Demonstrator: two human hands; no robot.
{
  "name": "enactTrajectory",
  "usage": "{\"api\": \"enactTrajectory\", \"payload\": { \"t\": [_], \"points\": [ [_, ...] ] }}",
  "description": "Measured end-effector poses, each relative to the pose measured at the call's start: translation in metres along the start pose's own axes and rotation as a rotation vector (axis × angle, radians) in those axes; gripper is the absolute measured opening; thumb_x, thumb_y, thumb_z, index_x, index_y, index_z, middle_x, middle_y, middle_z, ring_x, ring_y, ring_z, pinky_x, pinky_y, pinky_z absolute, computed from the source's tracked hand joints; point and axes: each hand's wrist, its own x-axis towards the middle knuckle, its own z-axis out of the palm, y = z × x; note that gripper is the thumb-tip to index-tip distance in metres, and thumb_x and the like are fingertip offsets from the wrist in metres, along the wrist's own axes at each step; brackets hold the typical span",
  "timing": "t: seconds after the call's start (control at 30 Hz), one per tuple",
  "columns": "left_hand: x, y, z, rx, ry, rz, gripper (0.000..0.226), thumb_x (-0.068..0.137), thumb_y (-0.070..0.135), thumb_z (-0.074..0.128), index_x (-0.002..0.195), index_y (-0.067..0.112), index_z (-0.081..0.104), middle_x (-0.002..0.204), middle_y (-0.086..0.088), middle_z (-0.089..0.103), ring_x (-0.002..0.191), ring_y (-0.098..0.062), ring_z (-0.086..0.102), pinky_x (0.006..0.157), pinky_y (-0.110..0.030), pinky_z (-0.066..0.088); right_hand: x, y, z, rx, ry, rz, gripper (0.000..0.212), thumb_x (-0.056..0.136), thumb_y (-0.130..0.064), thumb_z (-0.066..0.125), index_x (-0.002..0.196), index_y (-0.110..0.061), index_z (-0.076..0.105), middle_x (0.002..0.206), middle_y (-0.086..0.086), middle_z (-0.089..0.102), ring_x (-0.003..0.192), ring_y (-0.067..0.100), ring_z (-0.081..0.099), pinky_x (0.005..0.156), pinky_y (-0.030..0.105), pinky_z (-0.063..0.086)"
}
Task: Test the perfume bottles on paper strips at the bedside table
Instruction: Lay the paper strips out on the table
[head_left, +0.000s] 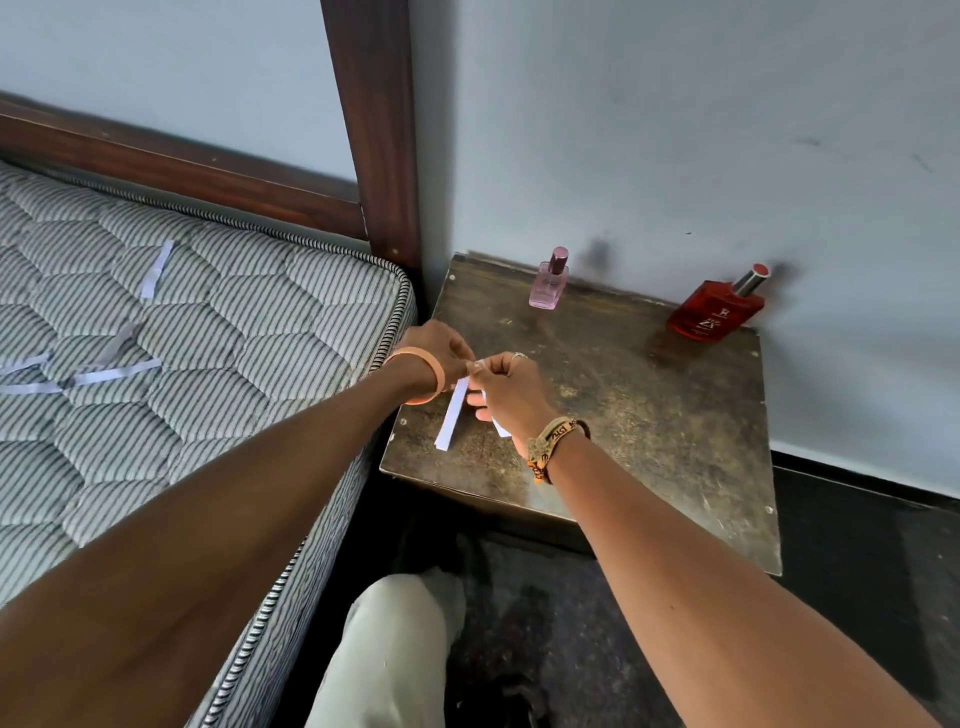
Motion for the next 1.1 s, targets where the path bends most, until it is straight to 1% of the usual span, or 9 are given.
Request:
{"api": "enactTrajectory", "payload": {
  "t": [0.1,0.2,0.3,0.4,0.47,0.7,0.83,1.0,1.1],
  "points": [
    [0.006,-0.012,0.011,0.059,0.039,0.021,0.007,0.079,0.03,0.075,0.082,0.025,0.072,0.082,0.001,0.072,0.078,-0.017,0.068,0.079,-0.036,0.057,0.01,0.009,-0.002,-0.049,0.076,0.008,0.016,0.094,-0.02,0.063,0.08,-0.011,0.062,0.08,0.011,0.069,0.073,0.026,0.066,0.072,0.043,0.056],
    [0.001,-0.017,0.016,0.086,0.165,0.052,0.02,0.079,0.028,0.073,0.098,0.02,0.07,0.095,-0.001,0.069,0.087,-0.017,0.065,0.081,-0.034,0.054,0.009,0.015,-0.01,-0.034,0.128,0.005,0.018,0.089,-0.022,0.07,0.072,-0.017,0.066,0.064,-0.001,0.061,0.064,0.021,0.061,0.062,0.038,0.054],
    [-0.013,-0.009,0.018,-0.068,0.332,0.021,0.011,0.082,0.029,0.068,0.092,0.024,0.071,0.09,0.004,0.069,0.08,-0.012,0.064,0.075,-0.028,0.053,-0.001,0.012,-0.022,0.188,0.073,0.105,0.011,0.091,-0.017,0.069,0.082,-0.01,0.07,0.08,0.009,0.068,0.074,0.021,0.058,0.074,0.038,0.052],
    [-0.037,0.016,0.017,-0.56,0.085,-0.05,0.012,0.085,0.022,0.07,0.092,0.013,0.071,0.073,-0.003,0.067,0.064,-0.013,0.062,0.068,-0.032,0.058,-0.018,0.007,-0.035,0.291,0.024,0.141,0.008,0.093,-0.016,0.066,0.097,-0.009,0.07,0.091,0.011,0.071,0.078,0.021,0.063,0.072,0.034,0.054],
    [-0.054,0.031,0.014,-0.704,-0.046,-0.064,0.018,0.086,0.012,0.07,0.101,0.003,0.07,0.073,-0.012,0.064,0.061,-0.015,0.059,0.063,-0.029,0.057,-0.032,0.003,-0.044,0.287,-0.001,0.123,0.014,0.094,-0.016,0.065,0.103,-0.007,0.07,0.09,0.01,0.072,0.076,0.02,0.065,0.066,0.031,0.054],
    [-0.092,0.073,0.011,-0.717,-0.08,0.065,0.008,0.08,0.007,0.075,0.087,0.01,0.073,0.069,-0.007,0.068,0.059,-0.012,0.062,0.055,-0.022,0.054,-0.091,-0.013,-0.086,0.228,0.071,-0.081,0.023,0.082,0.001,0.074,0.105,0.0,0.069,0.096,0.019,0.073,0.087,0.028,0.07,0.083,0.04,0.057],
    [-0.107,0.098,0.02,-0.707,-0.036,0.113,0.01,0.081,0.003,0.072,0.082,0.014,0.071,0.073,-0.004,0.069,0.066,-0.014,0.064,0.062,-0.027,0.056,-0.122,-0.018,-0.108,0.263,0.094,-0.095,0.047,0.072,0.005,0.081,0.112,-0.008,0.062,0.092,0.01,0.072,0.086,0.021,0.071,0.072,0.03,0.059],
    [-0.123,0.124,0.037,-0.841,-0.214,0.048,0.018,0.081,-0.006,0.069,0.096,0.005,0.066,0.089,-0.015,0.072,0.076,-0.02,0.07,0.066,-0.029,0.06,-0.14,-0.006,-0.13,0.303,0.163,-0.085,0.046,0.071,0.006,0.081,0.111,-0.005,0.061,0.097,0.014,0.073,0.091,0.025,0.072,0.08,0.038,0.059],
    [-0.126,0.138,0.048,-0.83,-0.183,0.031,0.023,0.075,-0.007,0.074,0.094,0.002,0.066,0.088,-0.019,0.072,0.077,-0.024,0.072,0.065,-0.032,0.061,-0.145,0.001,-0.147,0.307,0.2,-0.069,0.045,0.071,0.003,0.082,0.108,-0.008,0.061,0.099,0.015,0.073,0.091,0.024,0.072,0.074,0.033,0.059]
  ]
}}
